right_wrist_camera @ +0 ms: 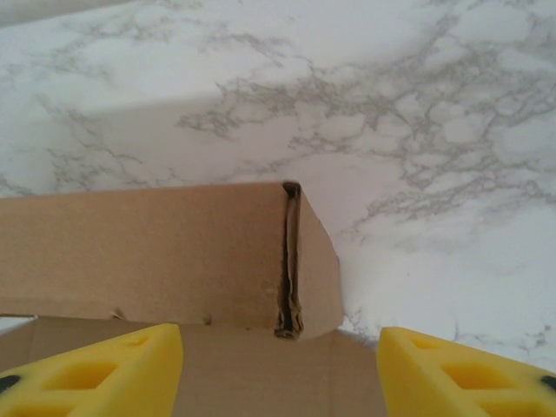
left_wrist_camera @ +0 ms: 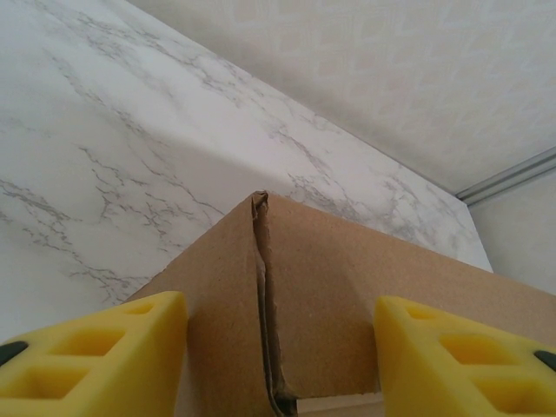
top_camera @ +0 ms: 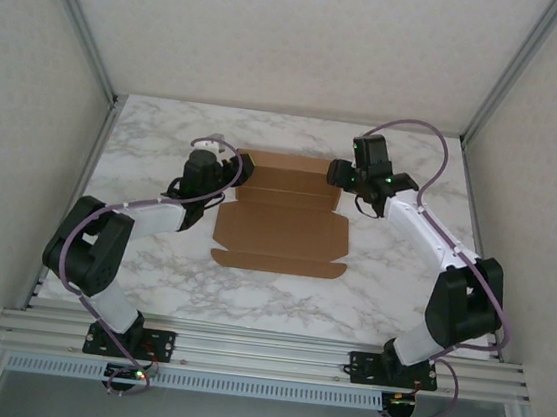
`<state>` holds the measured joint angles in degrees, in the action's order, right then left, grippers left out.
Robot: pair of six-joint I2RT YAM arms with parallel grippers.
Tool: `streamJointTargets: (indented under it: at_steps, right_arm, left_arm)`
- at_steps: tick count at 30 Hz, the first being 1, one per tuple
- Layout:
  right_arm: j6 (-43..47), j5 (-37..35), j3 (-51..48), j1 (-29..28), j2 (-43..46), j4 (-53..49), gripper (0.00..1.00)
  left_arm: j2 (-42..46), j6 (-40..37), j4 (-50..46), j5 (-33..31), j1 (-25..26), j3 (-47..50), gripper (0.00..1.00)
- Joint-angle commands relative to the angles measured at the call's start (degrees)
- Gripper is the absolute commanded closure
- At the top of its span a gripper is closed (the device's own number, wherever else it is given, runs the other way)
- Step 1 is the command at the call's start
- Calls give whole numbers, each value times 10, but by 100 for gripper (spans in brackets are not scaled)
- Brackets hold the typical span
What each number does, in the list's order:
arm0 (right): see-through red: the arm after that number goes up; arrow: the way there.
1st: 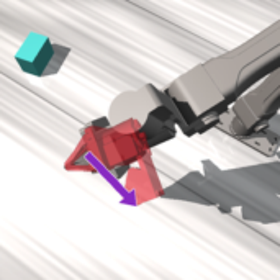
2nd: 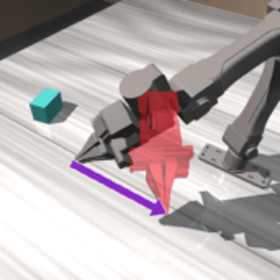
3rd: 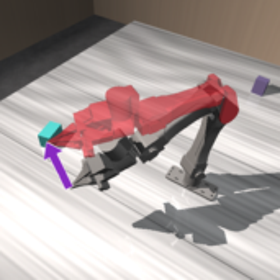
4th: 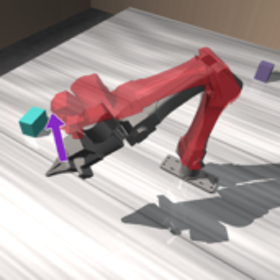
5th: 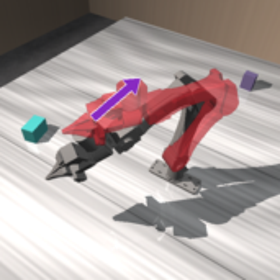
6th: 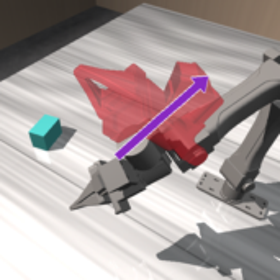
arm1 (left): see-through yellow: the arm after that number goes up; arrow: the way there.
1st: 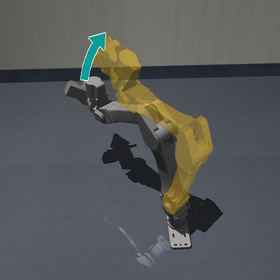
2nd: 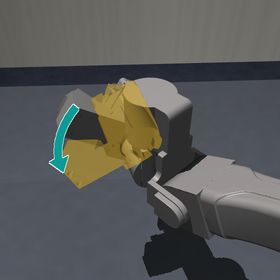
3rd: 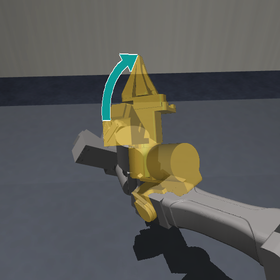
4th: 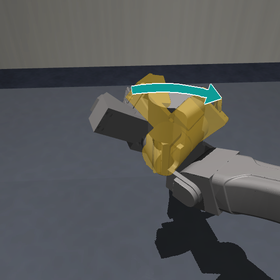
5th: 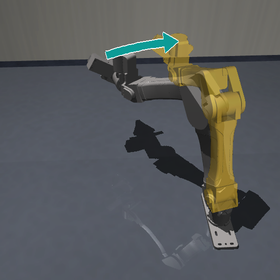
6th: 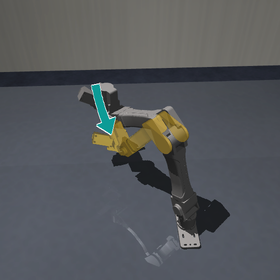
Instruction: Fold the paper box
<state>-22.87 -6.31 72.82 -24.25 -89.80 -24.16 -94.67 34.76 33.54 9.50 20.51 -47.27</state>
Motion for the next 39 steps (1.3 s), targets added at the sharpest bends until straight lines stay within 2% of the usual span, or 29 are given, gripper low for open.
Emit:
streamJointTargets:
  at_steps: [1,5,10,16,22,26,29,34,39]
  right_arm:
    - [-9,1,2,3,14,-33,35]
    - [-5,-10,-31,3,65,-22,29]
    - [12,3,-91,2,129,5,17]
    - [15,5,-154,3,205,39,23]
    - [4,-6,-147,3,199,48,25]
    - [-29,-39,-154,6,182,76,27]
    - [-38,-37,-155,10,171,83,27]
    - [-73,-31,-191,12,176,107,27]
    - [-107,-4,-229,13,176,113,29]
  left_arm:
    - [-4,5,-64,7,-4,-3,41]
    - [18,-1,-88,7,-4,-30,37]
    - [51,-22,-116,5,-6,-56,35]
    - [106,-74,-129,-24,-6,-41,34]
    - [167,-101,-95,-75,2,31,36]
    - [188,-133,-55,-128,30,96,38]
    - [202,-163,-18,-168,55,142,38]
    - [209,-138,-29,-202,58,166,38]
    - [192,-84,-108,-209,46,138,38]
